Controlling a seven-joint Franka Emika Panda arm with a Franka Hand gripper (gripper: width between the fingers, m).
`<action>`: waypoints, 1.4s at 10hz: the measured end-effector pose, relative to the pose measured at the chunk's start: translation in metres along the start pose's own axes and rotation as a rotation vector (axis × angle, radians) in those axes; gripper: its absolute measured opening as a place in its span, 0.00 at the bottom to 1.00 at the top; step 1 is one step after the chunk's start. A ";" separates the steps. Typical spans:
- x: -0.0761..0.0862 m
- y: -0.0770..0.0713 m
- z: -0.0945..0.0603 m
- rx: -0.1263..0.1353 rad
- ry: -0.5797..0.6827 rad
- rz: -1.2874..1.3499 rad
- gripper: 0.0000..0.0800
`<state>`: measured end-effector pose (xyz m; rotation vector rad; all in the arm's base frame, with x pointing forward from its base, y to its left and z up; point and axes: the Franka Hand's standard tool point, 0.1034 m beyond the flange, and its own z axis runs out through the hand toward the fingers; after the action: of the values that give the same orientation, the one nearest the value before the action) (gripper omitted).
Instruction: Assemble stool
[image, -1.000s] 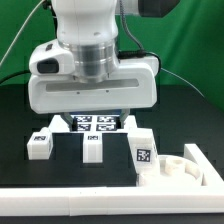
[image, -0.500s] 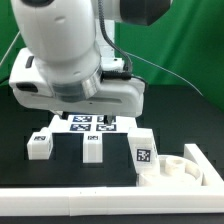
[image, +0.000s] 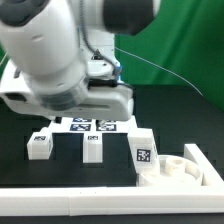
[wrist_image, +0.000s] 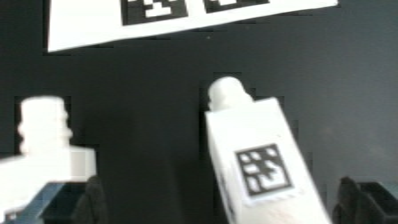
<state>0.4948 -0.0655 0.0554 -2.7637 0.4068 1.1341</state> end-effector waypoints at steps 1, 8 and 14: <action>0.002 0.008 0.003 0.019 -0.005 0.015 0.81; 0.008 -0.025 0.004 0.019 0.012 0.111 0.81; 0.021 -0.036 0.018 0.002 0.040 0.100 0.81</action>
Offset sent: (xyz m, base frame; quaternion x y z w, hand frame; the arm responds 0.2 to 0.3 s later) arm 0.0243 0.0141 -0.0025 0.0255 0.0221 0.0442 0.9985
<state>0.5076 -0.0318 0.0282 -2.7962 0.5563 1.1005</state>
